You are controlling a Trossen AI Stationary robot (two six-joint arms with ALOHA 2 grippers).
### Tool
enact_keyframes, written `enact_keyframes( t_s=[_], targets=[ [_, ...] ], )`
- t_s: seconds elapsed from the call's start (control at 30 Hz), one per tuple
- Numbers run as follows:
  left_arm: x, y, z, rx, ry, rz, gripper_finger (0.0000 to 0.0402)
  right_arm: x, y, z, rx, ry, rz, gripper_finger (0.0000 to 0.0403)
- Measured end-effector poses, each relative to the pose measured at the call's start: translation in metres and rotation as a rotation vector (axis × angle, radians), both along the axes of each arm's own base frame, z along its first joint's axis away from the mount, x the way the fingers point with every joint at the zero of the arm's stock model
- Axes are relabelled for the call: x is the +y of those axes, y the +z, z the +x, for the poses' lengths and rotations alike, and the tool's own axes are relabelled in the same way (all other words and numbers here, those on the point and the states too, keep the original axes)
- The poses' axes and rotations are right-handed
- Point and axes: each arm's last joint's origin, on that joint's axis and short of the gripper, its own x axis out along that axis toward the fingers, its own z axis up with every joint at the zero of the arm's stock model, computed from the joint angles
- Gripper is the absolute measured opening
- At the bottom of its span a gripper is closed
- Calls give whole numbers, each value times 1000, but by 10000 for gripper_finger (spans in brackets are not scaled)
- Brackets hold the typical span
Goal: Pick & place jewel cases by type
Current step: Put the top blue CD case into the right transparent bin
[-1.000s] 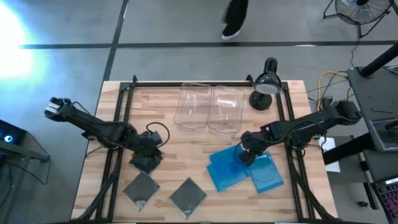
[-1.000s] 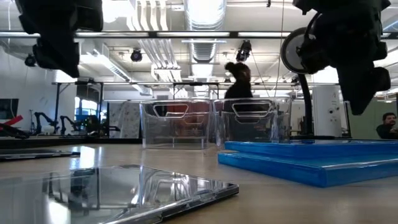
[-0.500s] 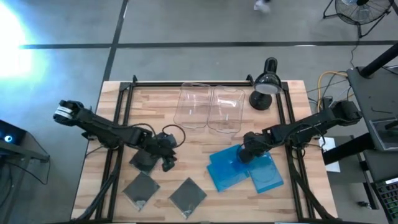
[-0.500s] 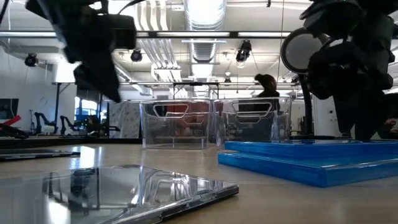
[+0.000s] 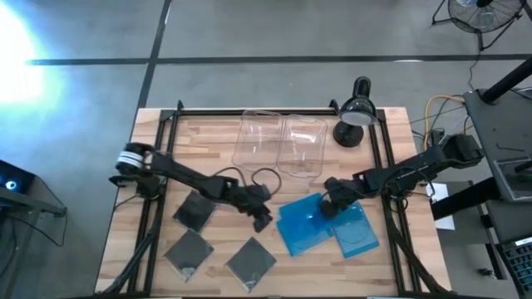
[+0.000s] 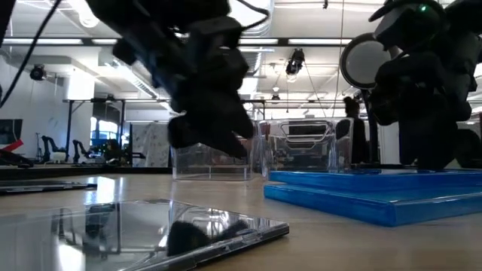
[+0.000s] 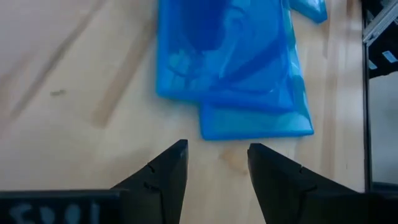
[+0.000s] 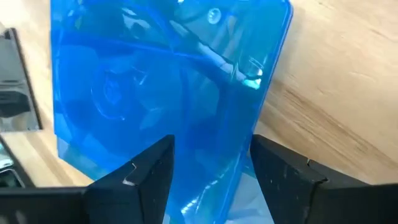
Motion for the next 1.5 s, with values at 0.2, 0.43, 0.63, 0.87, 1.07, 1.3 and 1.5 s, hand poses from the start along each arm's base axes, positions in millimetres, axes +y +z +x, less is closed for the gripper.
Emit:
enact_keyframes(
  t_s=[0.2,0.43,0.63,0.87,1.07,1.3,1.5],
  targets=[
    [-3,-13,32,17,-19,-21,149,-1,-9,-4,-58,15,-4,203],
    [2,-32,53,52,-23,-38,149,-3,-17,-8,-113,-3,-6,203],
    [5,-34,53,72,-20,-24,149,-3,-8,-5,-169,10,-17,203],
    [8,-30,51,67,-6,37,149,0,28,5,-346,37,2,164],
    [12,-13,39,121,53,110,149,-2,47,1,-391,22,18,100],
    [15,32,-6,236,81,209,149,-13,89,0,-520,-68,-123,34],
    [21,70,-56,203,256,221,149,-44,145,3,-543,-249,-586,35]
  ],
)
